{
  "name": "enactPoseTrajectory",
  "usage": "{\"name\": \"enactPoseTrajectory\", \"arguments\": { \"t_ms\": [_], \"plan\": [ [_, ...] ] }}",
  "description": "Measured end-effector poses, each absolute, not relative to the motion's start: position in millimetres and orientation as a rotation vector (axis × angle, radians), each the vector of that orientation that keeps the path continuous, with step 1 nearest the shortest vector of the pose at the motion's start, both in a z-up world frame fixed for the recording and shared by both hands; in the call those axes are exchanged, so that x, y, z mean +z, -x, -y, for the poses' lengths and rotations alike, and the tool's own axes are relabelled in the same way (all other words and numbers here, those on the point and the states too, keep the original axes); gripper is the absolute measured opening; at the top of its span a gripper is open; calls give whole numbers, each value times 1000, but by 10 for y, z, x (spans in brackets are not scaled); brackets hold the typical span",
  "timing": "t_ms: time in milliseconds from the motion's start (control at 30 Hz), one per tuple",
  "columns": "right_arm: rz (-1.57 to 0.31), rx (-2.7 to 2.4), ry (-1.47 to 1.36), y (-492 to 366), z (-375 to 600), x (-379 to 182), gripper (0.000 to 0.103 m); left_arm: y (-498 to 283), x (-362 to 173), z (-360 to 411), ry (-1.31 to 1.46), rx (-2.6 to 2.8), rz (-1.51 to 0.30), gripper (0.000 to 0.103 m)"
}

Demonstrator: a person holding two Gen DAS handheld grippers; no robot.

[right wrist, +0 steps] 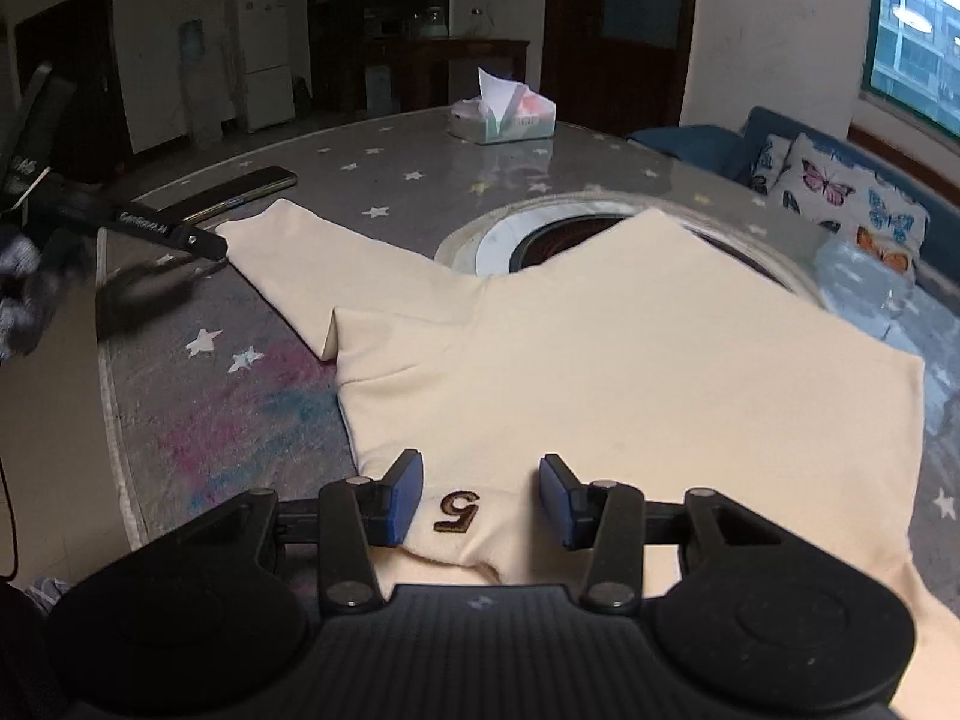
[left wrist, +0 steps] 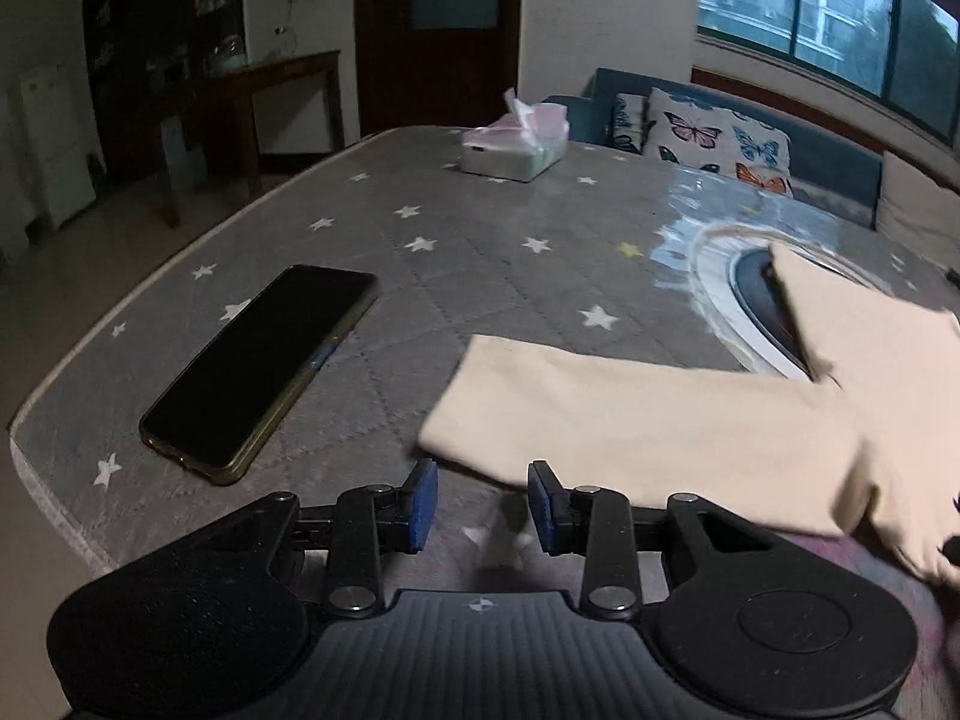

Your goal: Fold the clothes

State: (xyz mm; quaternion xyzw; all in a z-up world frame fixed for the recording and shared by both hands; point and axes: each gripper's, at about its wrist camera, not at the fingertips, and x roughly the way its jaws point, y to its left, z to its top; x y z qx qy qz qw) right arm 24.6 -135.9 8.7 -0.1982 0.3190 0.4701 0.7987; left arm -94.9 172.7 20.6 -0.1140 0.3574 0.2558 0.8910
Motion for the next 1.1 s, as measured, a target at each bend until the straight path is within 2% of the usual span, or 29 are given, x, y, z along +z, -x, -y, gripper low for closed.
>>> {"name": "enactPoseTrajectory", "arguments": {
  "t_ms": [233,267,300,400,700,900,1100],
  "plan": [
    [-672,1016,400,-300,1258,170,43,814,155,-1878,297,543,-734,35],
    [-677,1021,405,-304,1223,152,43,790,151,-1882,290,541,-731,30],
    [-687,1025,411,-308,1188,129,43,766,146,-1892,285,537,-728,15],
    [-697,1035,443,-278,1092,83,43,701,161,-1965,282,520,-705,8],
    [-705,1025,420,-363,886,61,43,354,870,-1935,161,429,-502,7],
    [-689,1020,434,-329,820,48,43,170,1369,-1529,45,283,-398,7],
    [-666,1006,410,-310,946,111,43,121,1628,-943,-40,114,-348,7]
  ]
}}
